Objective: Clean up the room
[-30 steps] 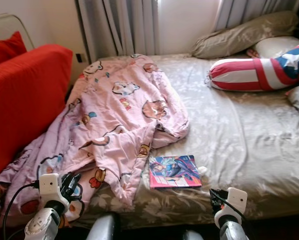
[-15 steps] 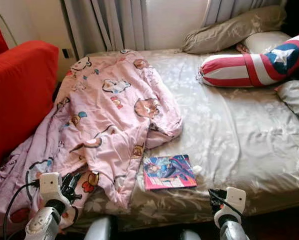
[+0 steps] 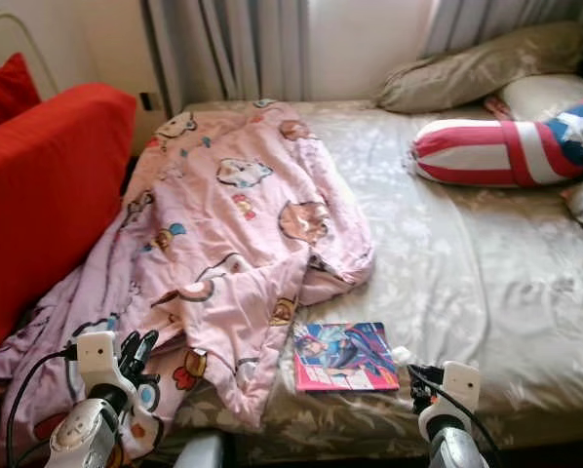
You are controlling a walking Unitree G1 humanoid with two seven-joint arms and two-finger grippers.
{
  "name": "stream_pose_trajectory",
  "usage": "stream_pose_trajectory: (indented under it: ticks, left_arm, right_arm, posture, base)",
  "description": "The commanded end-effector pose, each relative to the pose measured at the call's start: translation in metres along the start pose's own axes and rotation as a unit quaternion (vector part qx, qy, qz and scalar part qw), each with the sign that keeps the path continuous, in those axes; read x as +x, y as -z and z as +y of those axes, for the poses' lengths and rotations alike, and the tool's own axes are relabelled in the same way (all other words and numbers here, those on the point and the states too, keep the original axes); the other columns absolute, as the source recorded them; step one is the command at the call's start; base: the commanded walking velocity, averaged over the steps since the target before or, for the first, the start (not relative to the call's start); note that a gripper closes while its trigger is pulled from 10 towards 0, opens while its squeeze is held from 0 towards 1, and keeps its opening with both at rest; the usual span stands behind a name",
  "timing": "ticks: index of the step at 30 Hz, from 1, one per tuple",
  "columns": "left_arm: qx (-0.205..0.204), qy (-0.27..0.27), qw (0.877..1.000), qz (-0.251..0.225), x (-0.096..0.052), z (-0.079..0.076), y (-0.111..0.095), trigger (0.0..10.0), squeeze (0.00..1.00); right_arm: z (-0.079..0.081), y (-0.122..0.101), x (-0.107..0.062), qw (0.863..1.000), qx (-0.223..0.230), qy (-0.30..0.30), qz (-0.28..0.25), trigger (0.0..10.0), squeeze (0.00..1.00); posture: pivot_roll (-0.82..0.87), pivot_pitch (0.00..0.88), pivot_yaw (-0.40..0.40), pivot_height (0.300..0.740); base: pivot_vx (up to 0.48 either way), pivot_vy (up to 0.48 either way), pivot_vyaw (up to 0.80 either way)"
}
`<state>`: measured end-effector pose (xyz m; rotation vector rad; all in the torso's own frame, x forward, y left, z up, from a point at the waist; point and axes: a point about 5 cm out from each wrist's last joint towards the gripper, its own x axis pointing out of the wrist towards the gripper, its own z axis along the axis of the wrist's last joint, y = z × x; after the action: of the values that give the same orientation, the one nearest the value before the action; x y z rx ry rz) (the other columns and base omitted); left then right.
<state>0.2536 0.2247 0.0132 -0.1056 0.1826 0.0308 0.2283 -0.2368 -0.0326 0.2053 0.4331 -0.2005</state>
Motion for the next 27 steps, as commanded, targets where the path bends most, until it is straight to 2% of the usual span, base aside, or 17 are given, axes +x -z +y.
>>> stream_pose_trajectory:
  ticks: [1,20,24,27]
  left_arm:
    - [-0.002,-0.004,1.000,-0.001,0.000,0.001,-0.001,10.0,0.00]
    - [-0.007,0.006,1.000,-0.002,0.003,-0.004,-0.001,10.0,0.00]
    - [-0.004,0.003,1.000,-0.004,0.002,-0.001,-0.002,10.0,0.00]
    - [-0.004,-0.010,1.000,-0.003,0.001,0.003,-0.003,10.0,0.00]
  right_arm:
    - [-0.004,0.000,-0.001,1.000,-0.001,0.006,0.001,10.0,0.00]
    - [-0.010,-0.005,0.000,1.000,-0.004,0.020,-0.003,10.0,0.00]
    - [-0.016,-0.011,0.002,0.999,-0.016,0.032,-0.006,10.0,0.00]
    - [-0.023,-0.018,0.004,0.999,-0.020,0.044,-0.010,10.0,0.00]
  posture:
    - [0.06,0.000,0.009,0.620]
    - [0.06,0.000,0.008,0.620]
    - [0.07,0.010,0.009,0.620]
    - [0.07,0.023,0.013,0.620]
  base:
    - [0.337,0.000,0.00]
    - [0.364,0.000,0.00]
    - [0.370,0.000,0.00]
    - [0.000,0.000,0.00]
